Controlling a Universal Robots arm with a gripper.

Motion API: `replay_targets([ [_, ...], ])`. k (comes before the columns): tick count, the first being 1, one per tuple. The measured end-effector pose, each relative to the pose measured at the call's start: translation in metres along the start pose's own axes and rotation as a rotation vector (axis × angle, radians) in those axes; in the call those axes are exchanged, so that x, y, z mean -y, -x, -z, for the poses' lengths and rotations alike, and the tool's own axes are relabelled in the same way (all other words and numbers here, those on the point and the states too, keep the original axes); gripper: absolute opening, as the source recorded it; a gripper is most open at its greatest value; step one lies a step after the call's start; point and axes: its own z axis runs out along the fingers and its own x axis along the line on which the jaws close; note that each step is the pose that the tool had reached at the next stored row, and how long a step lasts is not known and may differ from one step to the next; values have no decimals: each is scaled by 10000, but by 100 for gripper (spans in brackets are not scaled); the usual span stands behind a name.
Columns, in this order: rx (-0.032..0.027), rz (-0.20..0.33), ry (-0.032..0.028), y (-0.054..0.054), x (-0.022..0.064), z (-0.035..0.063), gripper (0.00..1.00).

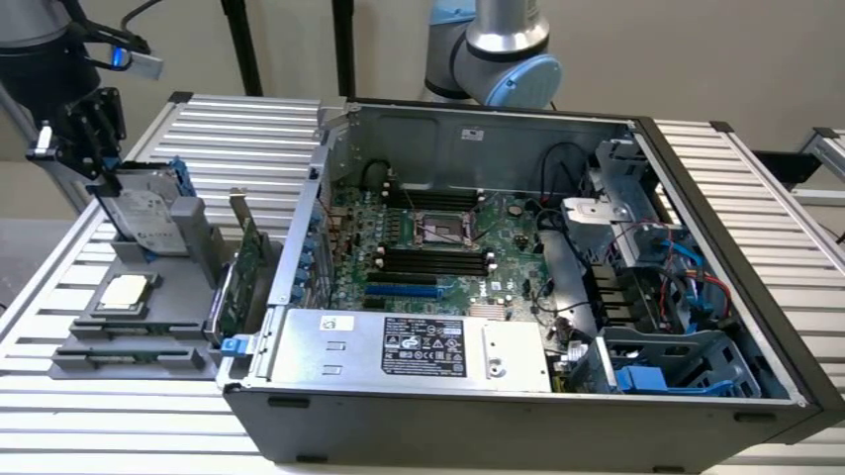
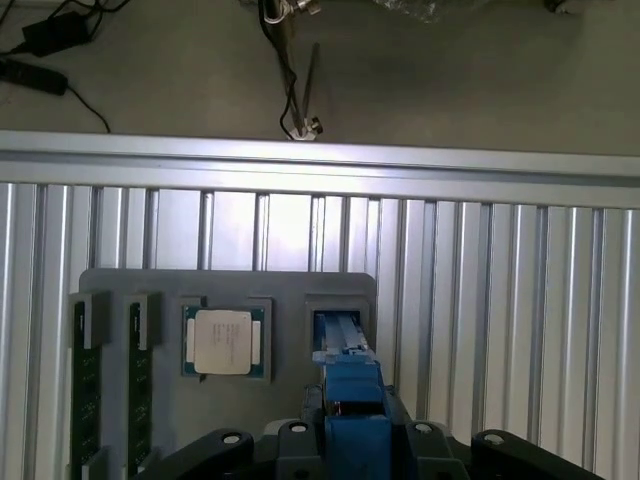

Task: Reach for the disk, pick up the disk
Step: 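Pick up the disk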

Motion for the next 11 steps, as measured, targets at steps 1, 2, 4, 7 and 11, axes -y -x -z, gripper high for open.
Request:
replay_targets([
  [1, 0, 0, 0, 0, 0, 0, 33],
  [2, 0, 0, 0, 0, 0, 0, 33],
  [4, 0, 0, 0, 0, 0, 0, 33],
  [7, 1, 0, -2, 0, -1, 16, 33],
  [11, 0, 1, -1, 0, 0, 130, 33],
])
